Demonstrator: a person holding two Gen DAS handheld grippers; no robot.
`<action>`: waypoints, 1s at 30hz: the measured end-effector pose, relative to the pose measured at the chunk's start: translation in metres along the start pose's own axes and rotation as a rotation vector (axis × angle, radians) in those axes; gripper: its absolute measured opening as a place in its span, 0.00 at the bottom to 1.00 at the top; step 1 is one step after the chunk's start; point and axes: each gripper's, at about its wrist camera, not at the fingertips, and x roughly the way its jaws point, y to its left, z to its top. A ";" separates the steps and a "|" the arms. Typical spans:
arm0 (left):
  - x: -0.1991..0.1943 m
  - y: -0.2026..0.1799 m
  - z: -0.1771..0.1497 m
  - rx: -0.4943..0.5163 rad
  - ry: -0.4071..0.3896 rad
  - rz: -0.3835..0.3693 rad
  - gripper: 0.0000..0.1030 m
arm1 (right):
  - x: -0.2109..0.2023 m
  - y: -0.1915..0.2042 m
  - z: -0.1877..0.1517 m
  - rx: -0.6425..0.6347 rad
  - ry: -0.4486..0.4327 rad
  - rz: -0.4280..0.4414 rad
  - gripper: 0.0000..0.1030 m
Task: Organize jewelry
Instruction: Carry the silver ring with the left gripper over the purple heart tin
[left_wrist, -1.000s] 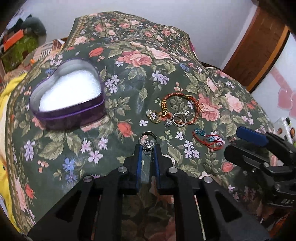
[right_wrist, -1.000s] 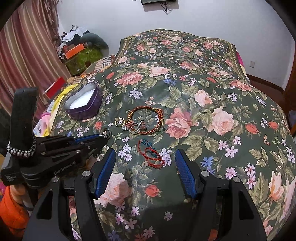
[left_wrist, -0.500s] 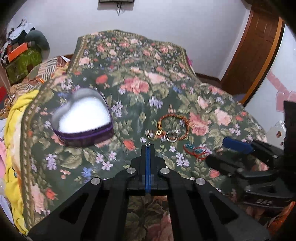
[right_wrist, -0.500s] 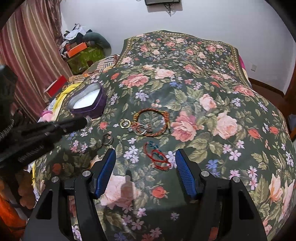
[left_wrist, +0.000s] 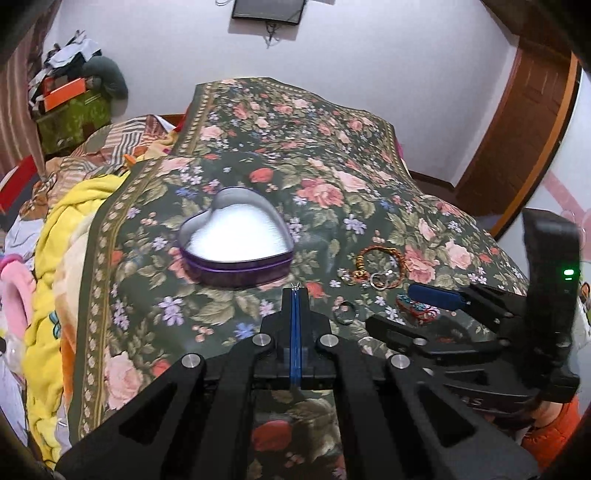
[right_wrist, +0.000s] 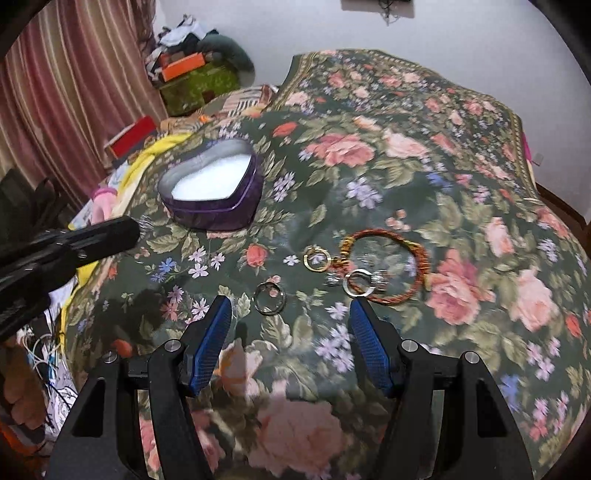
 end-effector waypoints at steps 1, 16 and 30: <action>-0.001 0.002 -0.001 -0.005 -0.003 0.001 0.00 | 0.002 0.001 0.000 -0.001 0.007 0.000 0.61; -0.002 0.013 -0.005 -0.033 -0.012 -0.006 0.00 | 0.010 0.002 0.002 -0.014 0.023 -0.023 0.19; -0.019 0.017 0.005 -0.053 -0.062 0.007 0.00 | -0.031 0.014 0.030 -0.040 -0.112 -0.023 0.19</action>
